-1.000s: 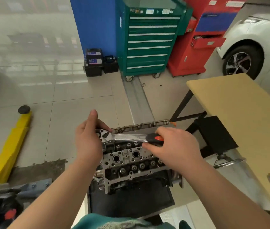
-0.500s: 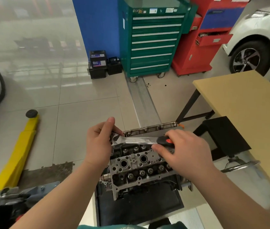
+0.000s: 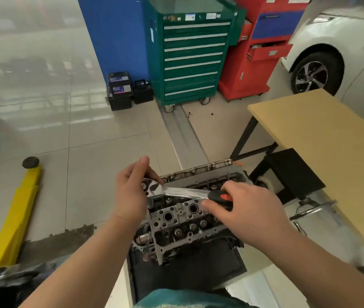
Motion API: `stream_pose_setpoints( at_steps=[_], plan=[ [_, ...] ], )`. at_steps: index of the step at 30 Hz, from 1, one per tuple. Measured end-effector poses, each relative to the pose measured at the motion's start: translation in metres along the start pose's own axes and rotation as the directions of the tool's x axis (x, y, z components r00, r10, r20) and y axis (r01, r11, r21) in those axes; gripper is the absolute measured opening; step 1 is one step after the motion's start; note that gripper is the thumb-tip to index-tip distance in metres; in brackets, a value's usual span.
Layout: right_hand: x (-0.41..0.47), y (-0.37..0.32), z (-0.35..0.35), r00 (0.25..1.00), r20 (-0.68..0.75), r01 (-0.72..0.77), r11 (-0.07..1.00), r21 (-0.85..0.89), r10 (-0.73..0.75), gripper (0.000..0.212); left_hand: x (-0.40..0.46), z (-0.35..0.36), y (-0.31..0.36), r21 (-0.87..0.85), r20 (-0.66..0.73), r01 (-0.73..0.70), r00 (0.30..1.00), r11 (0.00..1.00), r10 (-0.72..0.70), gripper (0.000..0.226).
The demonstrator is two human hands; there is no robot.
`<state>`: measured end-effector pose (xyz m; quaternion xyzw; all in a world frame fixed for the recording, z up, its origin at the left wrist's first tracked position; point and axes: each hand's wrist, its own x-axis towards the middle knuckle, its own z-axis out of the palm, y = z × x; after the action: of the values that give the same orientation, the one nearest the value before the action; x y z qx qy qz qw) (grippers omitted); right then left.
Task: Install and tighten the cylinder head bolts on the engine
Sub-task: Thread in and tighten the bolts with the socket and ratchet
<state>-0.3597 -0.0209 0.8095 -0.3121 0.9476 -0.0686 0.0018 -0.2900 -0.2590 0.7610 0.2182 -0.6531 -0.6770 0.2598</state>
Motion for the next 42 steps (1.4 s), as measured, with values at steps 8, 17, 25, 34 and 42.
stream_pose_setpoints(
  at_steps=[8, 17, 25, 34, 42],
  plan=[
    [0.049, 0.018, -0.009, 0.978, 0.131, 0.142, 0.980, 0.141, -0.161, 0.040, -0.012, -0.026, -0.012, -0.001, 0.171, 0.130, 0.977, 0.991, -0.128, 0.041],
    [0.117, 0.034, -0.017, 0.906, 0.112, 0.354, 0.877, 0.323, -0.407, 0.043, -0.022, 0.021, -0.005, -0.039, -0.271, 0.111, 0.955, 0.993, -0.118, 0.033],
    [0.145, 0.074, -0.047, 0.866, -0.200, 0.499, 0.793, 0.349, -0.457, 0.041, 0.002, 0.059, 0.031, 0.278, -0.331, -0.132, 0.917, 0.951, 0.224, 0.062],
    [0.156, 0.130, -0.018, 0.862, -0.076, 0.490, 0.787, 0.375, -0.500, 0.049, -0.004, 0.107, -0.011, 0.036, -0.348, 0.038, 0.937, 0.999, -0.023, 0.048],
    [0.160, 0.136, -0.001, 0.859, -0.056, 0.482, 0.768, 0.421, -0.509, 0.044, -0.009, 0.119, -0.013, 0.041, -0.412, 0.062, 0.910, 0.997, -0.040, 0.050]
  ],
)
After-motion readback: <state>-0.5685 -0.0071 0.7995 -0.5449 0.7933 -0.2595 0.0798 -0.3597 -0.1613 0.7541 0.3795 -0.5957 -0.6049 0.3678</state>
